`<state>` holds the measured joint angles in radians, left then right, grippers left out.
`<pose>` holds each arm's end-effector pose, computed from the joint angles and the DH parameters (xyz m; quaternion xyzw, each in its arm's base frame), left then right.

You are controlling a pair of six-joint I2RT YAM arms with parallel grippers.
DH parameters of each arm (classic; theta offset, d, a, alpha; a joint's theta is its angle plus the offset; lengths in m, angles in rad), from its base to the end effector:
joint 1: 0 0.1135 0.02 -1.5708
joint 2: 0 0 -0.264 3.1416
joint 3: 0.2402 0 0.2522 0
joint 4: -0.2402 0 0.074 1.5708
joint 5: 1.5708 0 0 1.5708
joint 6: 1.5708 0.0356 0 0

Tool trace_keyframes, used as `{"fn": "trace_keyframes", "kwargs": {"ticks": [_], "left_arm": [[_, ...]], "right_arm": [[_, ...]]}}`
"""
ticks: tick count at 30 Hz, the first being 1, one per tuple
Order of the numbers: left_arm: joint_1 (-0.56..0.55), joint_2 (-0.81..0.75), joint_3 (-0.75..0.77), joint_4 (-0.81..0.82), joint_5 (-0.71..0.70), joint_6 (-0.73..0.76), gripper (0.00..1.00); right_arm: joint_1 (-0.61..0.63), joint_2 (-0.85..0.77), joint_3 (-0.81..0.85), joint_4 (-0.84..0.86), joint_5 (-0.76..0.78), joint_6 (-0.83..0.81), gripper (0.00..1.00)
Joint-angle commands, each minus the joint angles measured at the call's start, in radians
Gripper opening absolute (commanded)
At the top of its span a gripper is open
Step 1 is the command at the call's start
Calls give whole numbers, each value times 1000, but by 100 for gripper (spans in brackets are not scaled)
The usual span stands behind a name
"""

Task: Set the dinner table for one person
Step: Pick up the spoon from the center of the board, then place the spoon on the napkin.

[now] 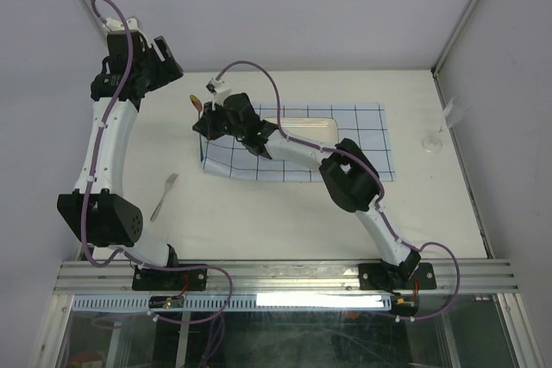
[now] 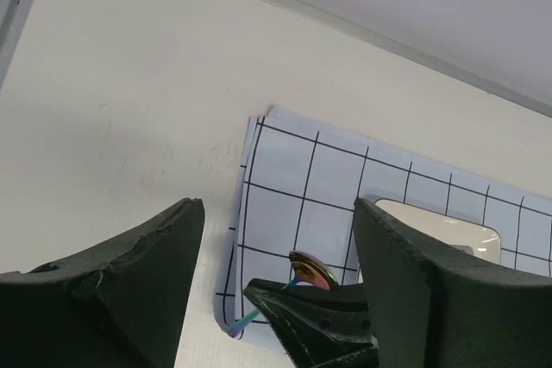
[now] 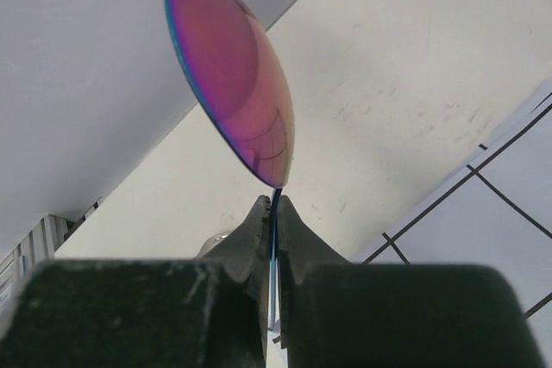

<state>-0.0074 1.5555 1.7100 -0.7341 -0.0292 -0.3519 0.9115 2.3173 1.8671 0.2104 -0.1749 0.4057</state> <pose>0.3405 -0.0015 0.4144 -0.1576 0.8654 -0.0723 0.4702 0.3332 0.4400 0.2288 -0.2483 0.7452 0.4308 0.4444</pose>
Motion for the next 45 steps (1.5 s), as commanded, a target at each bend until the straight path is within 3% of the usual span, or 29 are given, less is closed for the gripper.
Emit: {"fn": "trace_keyframes", "kwargs": {"ticks": [1, 8, 14, 23, 30, 45], "left_arm": [[-6, -44, -6, 20, -27, 21, 72], [-6, -50, -26, 29, -40, 38, 72], [-6, -35, -57, 38, -4, 31, 72], [-6, -48, -223, 158, 79, -19, 72], [-8, -8, -260, 203, 144, -44, 71], [-12, 16, -310, 261, 170, -57, 71]], "right_arm": [[6, -97, 33, 28, 27, -33, 0], [6, -87, 52, 32, 24, -17, 0], [-3, -133, 55, -72, 62, -76, 0], [-122, -311, -71, -238, 115, -101, 0], [-205, -394, -88, -417, 160, -166, 0], [-359, -515, -263, -554, 232, -199, 0]]}}
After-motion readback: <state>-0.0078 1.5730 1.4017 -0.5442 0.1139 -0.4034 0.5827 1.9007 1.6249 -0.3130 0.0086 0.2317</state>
